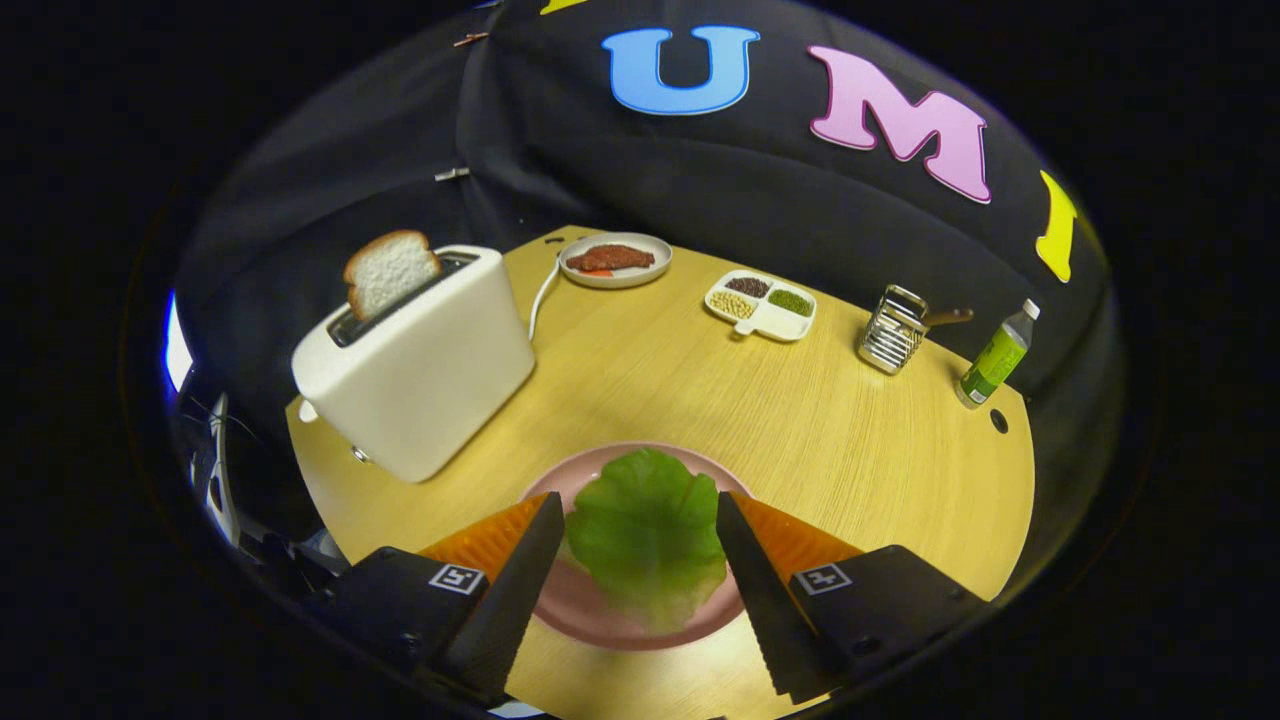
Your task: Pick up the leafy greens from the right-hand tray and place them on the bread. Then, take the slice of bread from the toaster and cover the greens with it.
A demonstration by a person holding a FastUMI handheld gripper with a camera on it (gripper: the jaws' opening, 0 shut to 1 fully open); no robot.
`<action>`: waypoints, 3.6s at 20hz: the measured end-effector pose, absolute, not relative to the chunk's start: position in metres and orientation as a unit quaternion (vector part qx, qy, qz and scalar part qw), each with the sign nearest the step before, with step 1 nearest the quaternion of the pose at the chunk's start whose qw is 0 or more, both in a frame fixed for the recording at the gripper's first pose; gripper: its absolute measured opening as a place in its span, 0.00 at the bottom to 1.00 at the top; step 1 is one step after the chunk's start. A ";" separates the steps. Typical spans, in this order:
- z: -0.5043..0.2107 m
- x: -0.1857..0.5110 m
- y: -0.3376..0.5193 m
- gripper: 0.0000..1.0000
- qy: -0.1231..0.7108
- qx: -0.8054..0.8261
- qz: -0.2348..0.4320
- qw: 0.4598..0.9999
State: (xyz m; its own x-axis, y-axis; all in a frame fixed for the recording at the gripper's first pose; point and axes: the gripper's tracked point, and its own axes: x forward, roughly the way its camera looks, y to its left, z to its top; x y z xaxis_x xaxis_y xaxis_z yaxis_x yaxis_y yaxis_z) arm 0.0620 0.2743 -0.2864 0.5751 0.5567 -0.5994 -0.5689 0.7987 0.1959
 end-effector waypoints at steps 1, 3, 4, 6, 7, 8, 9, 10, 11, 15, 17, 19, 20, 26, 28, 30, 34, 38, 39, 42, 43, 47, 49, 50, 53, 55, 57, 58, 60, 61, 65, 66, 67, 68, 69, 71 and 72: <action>-0.270 0.062 0.273 0.96 0.316 -0.003 0.319 0.893; -0.238 0.063 0.274 0.96 0.281 0.002 0.323 0.904; -0.223 0.063 0.275 0.96 0.267 0.001 0.328 0.906; -0.191 0.062 0.283 0.96 0.239 0.003 0.340 0.910; -0.174 0.061 0.289 0.96 0.224 0.005 0.348 0.910; -0.157 0.059 0.296 0.96 0.208 0.008 0.357 0.911; -0.141 0.057 0.303 0.96 0.195 0.010 0.366 0.910; -0.126 0.054 0.311 0.96 0.182 0.013 0.375 0.909; -0.111 0.050 0.320 0.96 0.169 0.016 0.384 0.908; -0.072 0.036 0.361 0.95 0.134 0.025 0.421 0.897; -0.062 0.028 0.383 0.95 0.138 0.039 0.436 0.889; -0.059 0.025 0.400 0.95 0.144 0.051 0.441 0.885; -0.057 0.023 0.409 0.95 0.148 0.058 0.443 0.882; -0.064 0.039 0.464 0.95 0.203 0.134 0.436 0.866; -0.078 0.053 0.476 0.95 0.235 0.159 0.416 0.864; -0.098 0.065 0.491 0.95 0.276 0.188 0.390 0.858; -0.137 0.081 0.529 0.94 0.362 0.243 0.350 0.829; -0.179 0.093 0.554 0.85 0.402 0.245 0.321 0.822; -0.190 0.093 0.556 0.83 0.416 0.241 0.313 0.819; -0.209 0.098 0.554 0.76 0.432 0.229 0.298 0.820; -0.213 0.098 0.551 0.67 0.435 0.223 0.291 0.822; -0.213 0.099 0.546 0.18 0.438 0.224 0.275 0.826; -0.205 0.098 0.547 0.15 0.432 0.231 0.273 0.828; -0.201 0.100 0.545 0.12 0.426 0.234 0.272 0.831; -0.181 0.098 0.539 0.11 0.412 0.249 0.278 0.831; -0.168 0.100 0.532 0.11 0.404 0.255 0.282 0.832; -0.151 0.098 0.525 0.11 0.390 0.266 0.292 0.832; -0.139 0.097 0.521 0.11 0.380 0.276 0.299 0.830; -0.116 0.094 0.513 0.11 0.363 0.294 0.316 0.826; -0.106 0.092 0.507 0.11 0.355 0.300 0.320 0.825; -0.076 0.090 0.471 0.11 0.323 0.312 0.327 0.831; -0.070 0.090 0.460 0.11 0.317 0.315 0.326 0.833; -0.065 0.090 0.449 0.11 0.311 0.317 0.324 0.835; -0.062 0.089 0.436 0.11 0.306 0.319 0.322 0.838; -0.062 0.088 0.423 0.11 0.301 0.320 0.318 0.840; -0.060 0.088 0.397 0.11 0.292 0.318 0.310 0.847; -0.060 0.088 0.384 0.11 0.289 0.317 0.304 0.851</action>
